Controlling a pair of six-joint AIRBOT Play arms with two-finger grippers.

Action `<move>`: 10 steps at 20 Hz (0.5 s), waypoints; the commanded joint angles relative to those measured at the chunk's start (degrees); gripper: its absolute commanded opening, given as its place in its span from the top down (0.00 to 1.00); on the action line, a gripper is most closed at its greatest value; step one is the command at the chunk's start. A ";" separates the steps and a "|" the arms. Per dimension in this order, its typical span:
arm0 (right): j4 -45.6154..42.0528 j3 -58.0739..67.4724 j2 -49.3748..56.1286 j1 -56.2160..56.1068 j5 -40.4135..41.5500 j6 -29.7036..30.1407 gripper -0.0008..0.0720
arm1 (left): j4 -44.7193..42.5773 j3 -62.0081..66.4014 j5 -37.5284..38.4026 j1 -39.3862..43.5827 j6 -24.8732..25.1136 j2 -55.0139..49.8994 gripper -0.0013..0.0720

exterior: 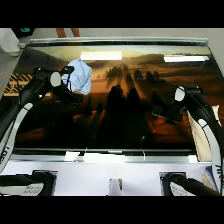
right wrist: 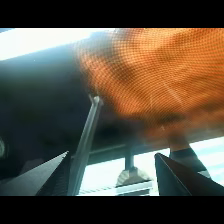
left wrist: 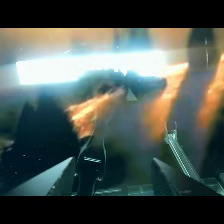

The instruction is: Fold the shirts.

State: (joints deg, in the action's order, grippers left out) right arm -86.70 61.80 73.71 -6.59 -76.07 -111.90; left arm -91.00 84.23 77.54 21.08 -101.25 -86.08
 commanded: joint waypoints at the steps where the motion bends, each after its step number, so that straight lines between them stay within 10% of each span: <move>1: 0.02 0.04 0.04 -0.04 -0.09 -0.02 0.23 | 0.24 -0.02 -2.45 0.09 -0.02 -0.04 0.20; 10: 0.24 0.02 0.04 -0.04 1.33 -1.09 0.23 | -4.66 0.74 -25.00 -0.28 -0.04 -2.21 0.21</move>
State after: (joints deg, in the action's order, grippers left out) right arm -86.67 61.80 73.71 -6.59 -76.05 -112.31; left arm -91.53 84.40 62.30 21.08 -101.25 -87.05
